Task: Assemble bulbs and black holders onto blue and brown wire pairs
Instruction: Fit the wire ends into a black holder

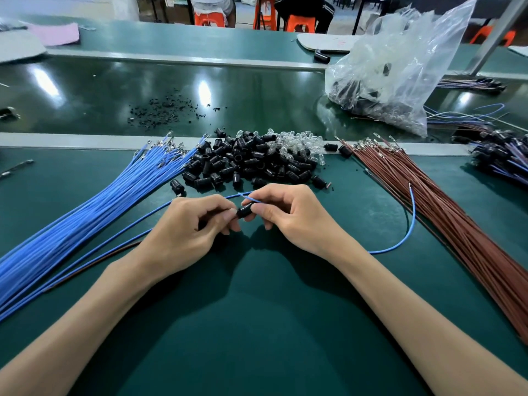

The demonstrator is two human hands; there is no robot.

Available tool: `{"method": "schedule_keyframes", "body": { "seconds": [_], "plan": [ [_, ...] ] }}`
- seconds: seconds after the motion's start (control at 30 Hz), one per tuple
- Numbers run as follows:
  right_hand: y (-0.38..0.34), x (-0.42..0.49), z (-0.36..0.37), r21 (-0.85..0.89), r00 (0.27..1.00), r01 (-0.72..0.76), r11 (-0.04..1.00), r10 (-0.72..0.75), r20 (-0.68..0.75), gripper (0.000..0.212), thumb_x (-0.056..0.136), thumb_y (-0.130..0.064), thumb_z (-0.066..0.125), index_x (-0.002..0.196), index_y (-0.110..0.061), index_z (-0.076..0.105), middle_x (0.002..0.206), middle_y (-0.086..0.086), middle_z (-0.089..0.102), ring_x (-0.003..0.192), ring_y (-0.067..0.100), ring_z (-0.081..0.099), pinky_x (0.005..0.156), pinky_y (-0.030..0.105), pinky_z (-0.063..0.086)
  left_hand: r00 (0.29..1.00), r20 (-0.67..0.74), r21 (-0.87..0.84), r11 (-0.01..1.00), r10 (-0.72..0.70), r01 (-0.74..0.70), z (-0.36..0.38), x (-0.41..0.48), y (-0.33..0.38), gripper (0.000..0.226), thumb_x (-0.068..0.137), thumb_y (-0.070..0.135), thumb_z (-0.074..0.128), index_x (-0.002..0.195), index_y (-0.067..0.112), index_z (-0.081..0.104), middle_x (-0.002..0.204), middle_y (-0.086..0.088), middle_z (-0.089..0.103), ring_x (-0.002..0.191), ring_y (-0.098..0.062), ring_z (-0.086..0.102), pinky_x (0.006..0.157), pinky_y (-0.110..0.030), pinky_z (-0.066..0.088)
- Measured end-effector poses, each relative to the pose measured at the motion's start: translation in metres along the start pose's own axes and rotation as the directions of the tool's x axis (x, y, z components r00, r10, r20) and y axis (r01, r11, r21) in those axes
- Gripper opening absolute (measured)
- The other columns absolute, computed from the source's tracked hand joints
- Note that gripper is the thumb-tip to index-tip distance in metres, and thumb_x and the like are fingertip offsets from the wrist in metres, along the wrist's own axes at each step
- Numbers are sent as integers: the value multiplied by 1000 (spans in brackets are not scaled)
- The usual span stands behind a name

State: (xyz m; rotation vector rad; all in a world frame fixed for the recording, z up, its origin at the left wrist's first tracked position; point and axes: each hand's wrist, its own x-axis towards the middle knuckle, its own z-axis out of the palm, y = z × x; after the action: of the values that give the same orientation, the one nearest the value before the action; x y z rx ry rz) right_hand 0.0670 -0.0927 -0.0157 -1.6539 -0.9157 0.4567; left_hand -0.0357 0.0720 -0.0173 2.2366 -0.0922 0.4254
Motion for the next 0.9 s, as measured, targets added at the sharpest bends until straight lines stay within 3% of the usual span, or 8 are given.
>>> {"method": "schedule_keyframes", "body": {
  "seconds": [0.13,0.43,0.57,0.67,0.8,0.9],
  "plan": [
    [1,0,0,-1,1000,7,1000,-7,-8,20,92,-2,59,92,-20,68,73,-10,70,58,6,52,62,16,46,999,12,54,997,48,-49,-1,0,0,19,94,20,55,86,12,71,72,10,69,64,-7,62,63,-22,50],
    [-1,0,0,-4,1000,-7,1000,7,10,13,91,0,61,93,-9,70,74,-6,68,59,5,51,61,15,46,983,-106,110,984,153,-141,1,-2,6,17,80,4,60,76,6,77,71,5,73,57,-2,64,53,-29,52],
    [-2,0,-1,-4,1000,-11,1000,11,16,15,90,0,62,86,-13,68,68,-10,67,55,3,51,60,15,46,966,-163,199,966,199,-165,5,-3,6,32,84,20,55,67,0,73,59,-8,67,50,-19,61,50,-33,47],
    [-2,0,0,-17,1000,-8,1000,8,12,21,91,1,61,83,-19,64,69,-10,67,58,3,53,62,15,46,957,-188,323,934,220,-151,8,-3,5,38,86,21,52,60,-3,66,52,-13,59,46,-27,55,48,-36,45],
    [0,0,1,-6,999,27,1000,-27,-36,26,90,3,59,82,-22,63,69,-11,68,63,2,57,64,15,46,950,-269,315,946,161,-71,15,-2,11,40,85,23,51,58,-3,64,50,-14,57,44,-26,51,49,-39,42],
    [1,-1,2,-36,995,69,997,-71,-69,30,90,2,58,80,-26,61,67,-15,67,61,1,56,60,15,45,946,-322,176,984,32,26,19,0,15,42,83,29,52,62,-4,65,50,-14,53,47,-16,45,49,-42,47]
  ]
}}
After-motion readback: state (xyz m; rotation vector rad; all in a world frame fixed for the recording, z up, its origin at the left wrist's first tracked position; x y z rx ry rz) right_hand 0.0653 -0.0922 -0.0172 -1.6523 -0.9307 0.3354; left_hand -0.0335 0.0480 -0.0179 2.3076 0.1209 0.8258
